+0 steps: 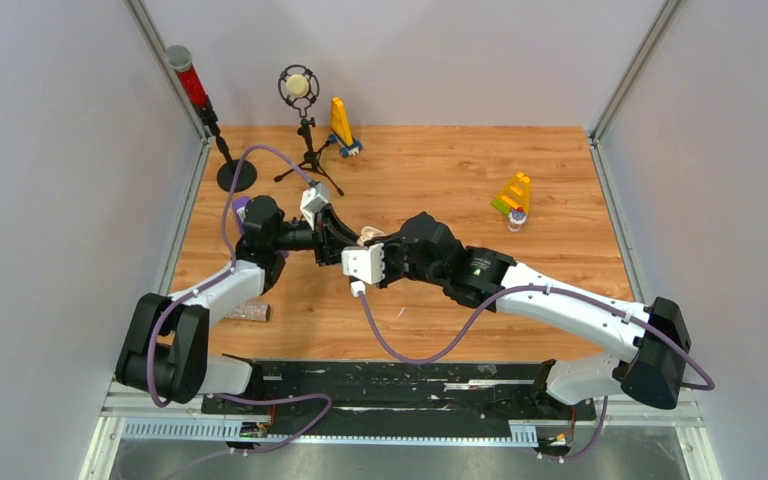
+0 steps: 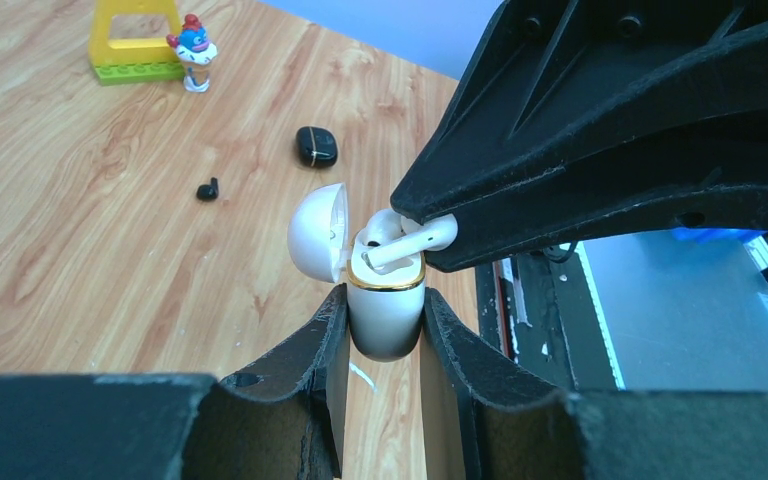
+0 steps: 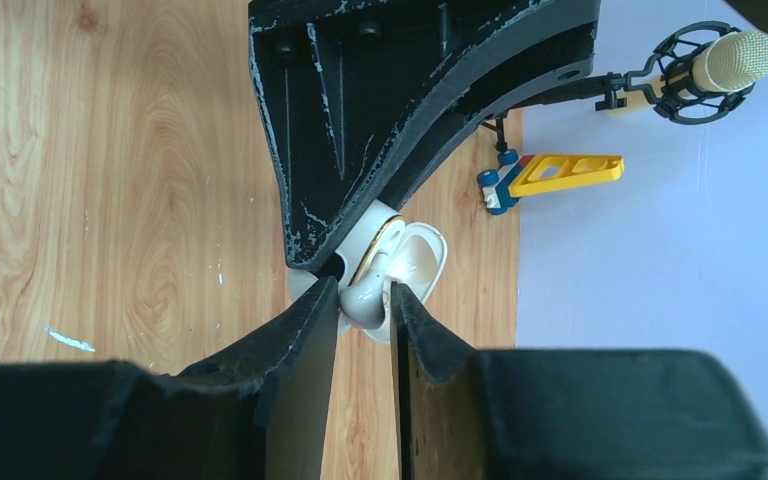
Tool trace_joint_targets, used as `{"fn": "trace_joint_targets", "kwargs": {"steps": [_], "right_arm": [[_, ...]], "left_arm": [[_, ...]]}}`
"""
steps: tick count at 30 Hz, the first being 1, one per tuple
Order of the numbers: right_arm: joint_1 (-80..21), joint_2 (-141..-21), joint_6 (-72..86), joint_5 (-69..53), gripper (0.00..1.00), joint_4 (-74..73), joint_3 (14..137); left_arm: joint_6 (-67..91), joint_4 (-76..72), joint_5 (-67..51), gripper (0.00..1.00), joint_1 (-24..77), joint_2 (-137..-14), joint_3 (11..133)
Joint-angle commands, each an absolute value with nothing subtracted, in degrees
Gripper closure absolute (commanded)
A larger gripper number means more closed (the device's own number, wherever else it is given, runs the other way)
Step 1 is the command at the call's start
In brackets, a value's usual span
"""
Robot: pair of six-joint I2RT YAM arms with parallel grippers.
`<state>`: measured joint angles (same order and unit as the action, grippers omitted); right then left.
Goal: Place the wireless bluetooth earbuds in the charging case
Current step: Adjust the earbud with the charging case.
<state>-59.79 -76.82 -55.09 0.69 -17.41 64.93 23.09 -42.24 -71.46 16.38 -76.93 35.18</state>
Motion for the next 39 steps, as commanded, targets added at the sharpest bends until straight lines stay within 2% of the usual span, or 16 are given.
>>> {"fn": "trace_joint_targets", "kwargs": {"steps": [1, 17, 33, 39], "right_arm": [[-58.89, -76.29, -54.19, 0.92, 0.74, -18.27, 66.71], [-57.86, -77.4, -51.46, 0.97, 0.81, -17.95, 69.26], [-51.65, -73.12, -43.93, -17.95, 0.81, -26.85, 73.81], [-48.26, -73.15, -41.13, -29.0, 0.8, -30.52, 76.22]], "left_arm": [[22.37, -44.74, -75.17, 0.89, 16.7, -74.28, 35.27], [20.94, -44.74, -77.05, 0.88, 16.74, -73.51, 34.75], [15.93, -37.84, -79.3, 0.87, 16.79, -72.96, 36.33], [12.45, -33.56, -80.98, 0.87, 16.79, -72.55, 36.93]]}}
